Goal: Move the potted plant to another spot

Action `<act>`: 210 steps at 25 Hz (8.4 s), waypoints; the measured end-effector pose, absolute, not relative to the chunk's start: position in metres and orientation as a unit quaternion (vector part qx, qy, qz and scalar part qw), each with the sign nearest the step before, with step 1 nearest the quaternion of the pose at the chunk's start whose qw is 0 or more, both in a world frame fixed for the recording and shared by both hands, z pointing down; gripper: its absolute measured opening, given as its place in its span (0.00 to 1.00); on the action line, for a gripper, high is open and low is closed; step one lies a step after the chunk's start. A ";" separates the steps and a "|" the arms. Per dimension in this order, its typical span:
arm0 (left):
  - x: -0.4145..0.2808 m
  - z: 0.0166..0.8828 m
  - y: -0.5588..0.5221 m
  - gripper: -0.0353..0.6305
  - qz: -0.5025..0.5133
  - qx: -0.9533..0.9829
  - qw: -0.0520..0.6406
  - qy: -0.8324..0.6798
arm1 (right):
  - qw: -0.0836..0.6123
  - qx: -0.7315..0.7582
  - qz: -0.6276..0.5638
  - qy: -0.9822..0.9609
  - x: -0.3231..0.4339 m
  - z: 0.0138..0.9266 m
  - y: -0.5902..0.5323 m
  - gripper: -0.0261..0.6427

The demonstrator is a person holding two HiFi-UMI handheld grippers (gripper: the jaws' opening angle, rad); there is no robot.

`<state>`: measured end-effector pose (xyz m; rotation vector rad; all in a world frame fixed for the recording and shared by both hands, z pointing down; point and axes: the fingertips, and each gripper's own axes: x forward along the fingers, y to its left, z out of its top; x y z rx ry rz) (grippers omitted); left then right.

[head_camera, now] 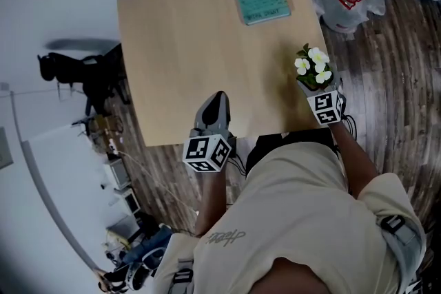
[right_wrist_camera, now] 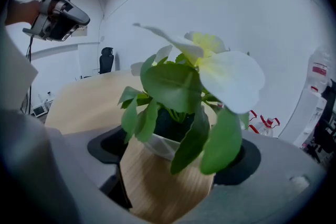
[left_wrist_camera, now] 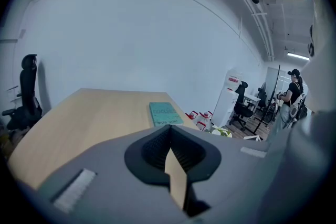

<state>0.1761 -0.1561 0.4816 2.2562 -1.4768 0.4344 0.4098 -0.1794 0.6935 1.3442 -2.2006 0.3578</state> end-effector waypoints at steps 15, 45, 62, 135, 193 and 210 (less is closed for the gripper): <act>0.186 0.484 -0.165 0.08 0.168 0.803 0.205 -0.533 | 0.264 0.497 0.110 -0.819 0.408 0.693 -0.202 0.58; 0.166 0.485 -0.121 0.08 0.126 0.829 0.194 -0.510 | 0.240 0.513 0.078 -0.820 0.386 0.636 -0.155 0.56; 0.059 0.484 -0.061 0.08 0.073 0.820 0.188 -0.535 | 0.216 0.524 0.062 -0.822 0.321 0.571 -0.095 0.56; -0.079 0.484 -0.114 0.08 0.136 0.780 0.199 -0.577 | 0.181 0.487 0.117 -0.846 0.189 0.617 -0.182 0.56; -0.382 0.526 -0.154 0.08 0.114 0.788 0.224 -0.562 | 0.214 0.471 0.087 -0.851 -0.114 0.574 -0.190 0.56; -0.411 0.562 -0.152 0.08 0.113 0.721 0.279 -0.624 | 0.247 0.249 0.070 -0.934 -0.267 0.627 -0.227 0.56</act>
